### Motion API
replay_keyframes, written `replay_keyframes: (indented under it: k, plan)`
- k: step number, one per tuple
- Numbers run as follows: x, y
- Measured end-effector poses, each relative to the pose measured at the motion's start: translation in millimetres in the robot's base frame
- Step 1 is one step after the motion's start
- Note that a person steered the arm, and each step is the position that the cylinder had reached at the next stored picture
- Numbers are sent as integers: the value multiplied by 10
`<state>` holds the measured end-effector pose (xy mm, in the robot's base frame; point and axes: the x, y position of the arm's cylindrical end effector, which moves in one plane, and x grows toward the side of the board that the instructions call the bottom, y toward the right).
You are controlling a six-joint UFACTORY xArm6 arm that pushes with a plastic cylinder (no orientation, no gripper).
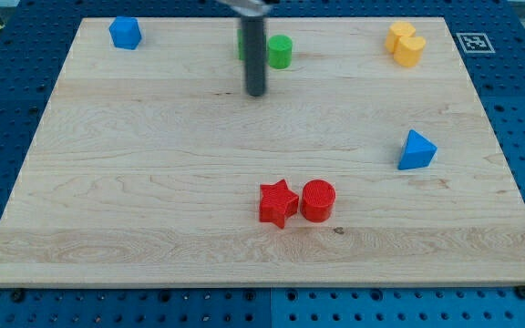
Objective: Push the blue triangle parallel to the green star
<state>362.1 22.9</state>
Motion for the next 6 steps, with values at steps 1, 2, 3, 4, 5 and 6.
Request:
replay_keyframes:
  k: [1,2,3,4,5,6]
  plan:
    - [241,943]
    - [503,1814]
    - [879,1914]
    - [1202,1914]
    - [1204,1915]
    - [1215,1919]
